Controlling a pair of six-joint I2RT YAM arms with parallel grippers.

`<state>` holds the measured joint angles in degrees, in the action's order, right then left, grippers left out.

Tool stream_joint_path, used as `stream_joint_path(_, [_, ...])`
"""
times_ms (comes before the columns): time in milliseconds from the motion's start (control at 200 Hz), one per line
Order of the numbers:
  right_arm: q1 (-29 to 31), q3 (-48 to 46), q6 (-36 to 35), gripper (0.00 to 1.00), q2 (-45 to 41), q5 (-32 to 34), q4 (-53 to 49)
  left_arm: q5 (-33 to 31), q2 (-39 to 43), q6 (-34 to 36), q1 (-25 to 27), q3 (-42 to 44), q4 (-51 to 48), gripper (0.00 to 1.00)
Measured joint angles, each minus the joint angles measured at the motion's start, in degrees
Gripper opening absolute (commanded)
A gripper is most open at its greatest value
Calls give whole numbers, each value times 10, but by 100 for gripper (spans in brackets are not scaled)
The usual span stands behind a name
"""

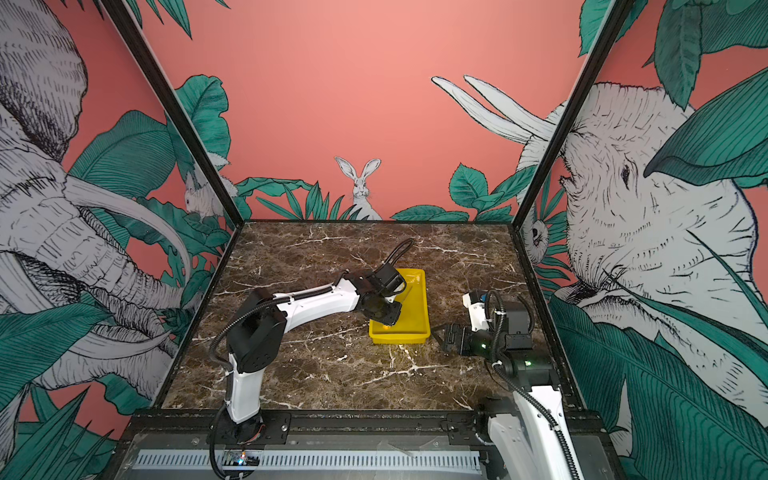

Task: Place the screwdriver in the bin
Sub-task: 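Lower the screwdriver into the bin and open the left gripper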

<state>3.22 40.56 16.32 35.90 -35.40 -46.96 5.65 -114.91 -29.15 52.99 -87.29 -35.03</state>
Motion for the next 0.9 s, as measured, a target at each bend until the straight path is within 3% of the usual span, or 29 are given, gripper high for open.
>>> stream_joint_path(420, [0,-1,6,100,-14,5,2,13,-19,-19,0,-4,11,37])
stream_joint_path(806, [0,-2,12,99,-16,7,4,23,-19,-24,0,-30,18,39])
stream_joint_path(901, [0,-2,13,100,-21,8,4,23,-19,-22,0,-41,17,48])
